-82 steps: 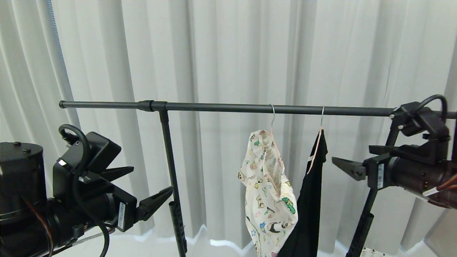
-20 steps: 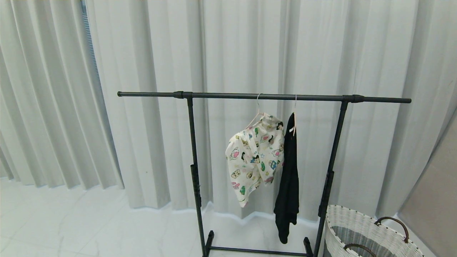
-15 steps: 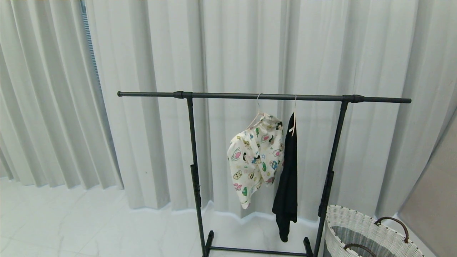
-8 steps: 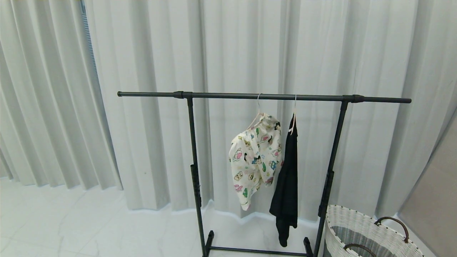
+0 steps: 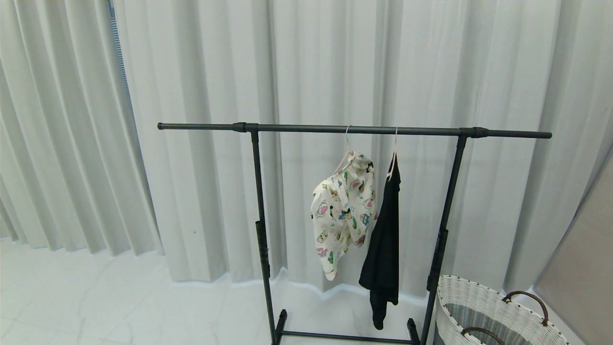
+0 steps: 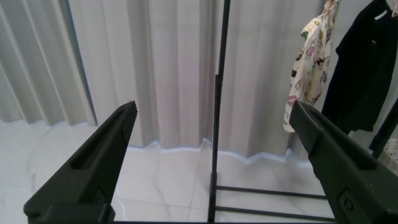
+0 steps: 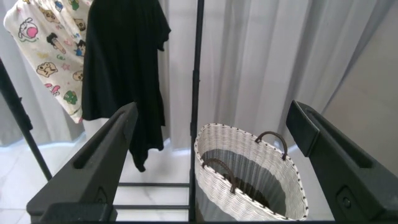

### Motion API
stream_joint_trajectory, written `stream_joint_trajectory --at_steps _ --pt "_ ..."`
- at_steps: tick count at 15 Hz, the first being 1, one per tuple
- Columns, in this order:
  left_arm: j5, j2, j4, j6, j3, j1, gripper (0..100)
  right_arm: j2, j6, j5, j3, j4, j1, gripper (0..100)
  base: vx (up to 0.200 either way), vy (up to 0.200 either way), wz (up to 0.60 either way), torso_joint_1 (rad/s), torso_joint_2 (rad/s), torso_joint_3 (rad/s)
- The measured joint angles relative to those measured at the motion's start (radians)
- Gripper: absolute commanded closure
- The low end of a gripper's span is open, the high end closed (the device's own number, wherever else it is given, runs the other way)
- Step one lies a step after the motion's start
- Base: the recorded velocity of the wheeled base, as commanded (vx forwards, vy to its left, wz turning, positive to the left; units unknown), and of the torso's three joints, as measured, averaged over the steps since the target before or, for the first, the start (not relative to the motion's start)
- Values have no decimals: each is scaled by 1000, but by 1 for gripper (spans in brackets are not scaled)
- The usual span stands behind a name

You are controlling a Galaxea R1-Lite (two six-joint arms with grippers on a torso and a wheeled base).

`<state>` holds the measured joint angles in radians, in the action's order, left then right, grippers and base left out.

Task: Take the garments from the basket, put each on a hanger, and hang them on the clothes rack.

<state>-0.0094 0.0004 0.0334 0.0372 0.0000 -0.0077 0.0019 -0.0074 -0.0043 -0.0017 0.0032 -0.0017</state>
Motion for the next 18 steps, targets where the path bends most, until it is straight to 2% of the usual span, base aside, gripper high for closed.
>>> stream_joint_trajectory --at_steps 18 --pt "0 0 0 0 0 0 0 0 -11 0 0 0 0 0 0 0 0 0 0 0"
